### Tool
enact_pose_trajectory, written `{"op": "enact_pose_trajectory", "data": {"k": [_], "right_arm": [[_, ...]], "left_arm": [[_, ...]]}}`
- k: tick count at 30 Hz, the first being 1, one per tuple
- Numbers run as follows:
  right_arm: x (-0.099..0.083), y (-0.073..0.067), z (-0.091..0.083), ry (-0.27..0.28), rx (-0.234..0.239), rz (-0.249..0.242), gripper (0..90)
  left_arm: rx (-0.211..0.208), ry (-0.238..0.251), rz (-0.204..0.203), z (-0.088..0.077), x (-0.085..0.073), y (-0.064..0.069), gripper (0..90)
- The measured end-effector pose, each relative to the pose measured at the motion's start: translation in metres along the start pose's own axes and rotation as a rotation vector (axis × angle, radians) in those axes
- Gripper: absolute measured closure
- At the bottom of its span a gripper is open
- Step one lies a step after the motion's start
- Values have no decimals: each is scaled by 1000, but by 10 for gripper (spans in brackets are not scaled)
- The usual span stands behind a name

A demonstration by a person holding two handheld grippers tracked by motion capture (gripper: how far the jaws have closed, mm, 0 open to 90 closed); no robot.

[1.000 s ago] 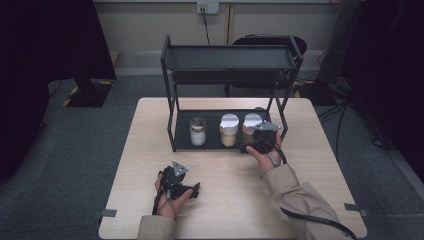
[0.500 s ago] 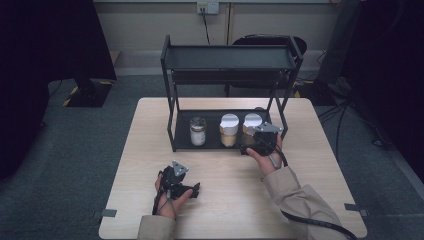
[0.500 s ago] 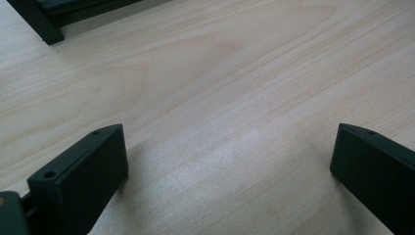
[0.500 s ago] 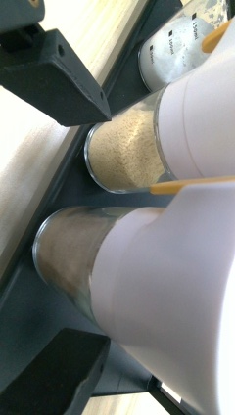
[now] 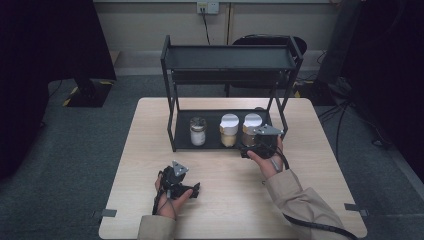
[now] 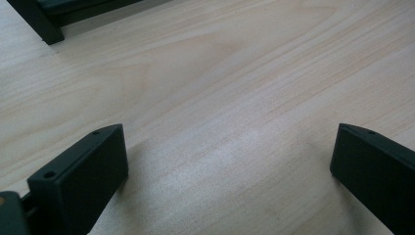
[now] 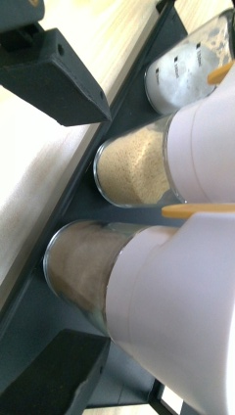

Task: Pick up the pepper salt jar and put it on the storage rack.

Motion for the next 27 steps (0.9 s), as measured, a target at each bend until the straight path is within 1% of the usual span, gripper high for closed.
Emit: {"op": "enact_pose_trajectory", "data": {"k": [7,16,21,27], "right_arm": [[0,1,-6,9,18,0,1],[-2,1,-8,6,46,-1,2],[-3,0,-11,7,54,-12,2],[-6,2,-14,7,64,-26,2]], "left_arm": [[0,0,0,0,0,0,1],[0,0,0,0,0,0,1],[0,0,0,0,0,0,1],[0,0,0,0,0,0,1]]}}
Point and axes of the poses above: each handheld gripper's, and its own axes: z roughly forward along the jaws, x roughly out of its top, y roughly to its right, the point moved 1 cm from there along z, roughly forward along the jaws, and after that the axes turned 3 degrees about x, right-handed, at the moved point
